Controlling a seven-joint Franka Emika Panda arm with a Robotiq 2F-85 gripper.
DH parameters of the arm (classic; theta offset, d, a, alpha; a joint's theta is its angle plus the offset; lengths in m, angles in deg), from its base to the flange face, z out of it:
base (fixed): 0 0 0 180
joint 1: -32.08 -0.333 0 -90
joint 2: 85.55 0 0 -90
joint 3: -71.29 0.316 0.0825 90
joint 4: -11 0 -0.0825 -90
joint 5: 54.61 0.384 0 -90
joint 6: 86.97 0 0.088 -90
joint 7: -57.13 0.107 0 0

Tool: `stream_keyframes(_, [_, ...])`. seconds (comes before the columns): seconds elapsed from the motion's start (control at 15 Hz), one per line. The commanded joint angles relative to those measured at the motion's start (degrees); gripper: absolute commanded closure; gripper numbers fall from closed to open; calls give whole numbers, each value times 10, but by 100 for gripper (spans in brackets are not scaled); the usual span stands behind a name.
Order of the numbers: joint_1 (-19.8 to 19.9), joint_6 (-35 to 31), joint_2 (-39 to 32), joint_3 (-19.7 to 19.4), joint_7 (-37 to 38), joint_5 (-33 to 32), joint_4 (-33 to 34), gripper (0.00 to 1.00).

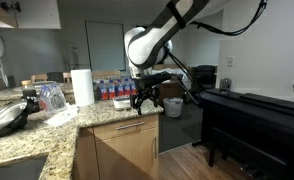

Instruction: Open the top drawer

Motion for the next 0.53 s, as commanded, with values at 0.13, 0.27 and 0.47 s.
stream_keyframes(0.13, [-36, 36, -93, -32, -49, -26, 53, 0])
stream_keyframes(0.27, [-43, 21, -83, -40, -34, -16, 40, 0])
stream_keyframes(0.47, [-51, 19, -96, -46, -35, -16, 44, 0])
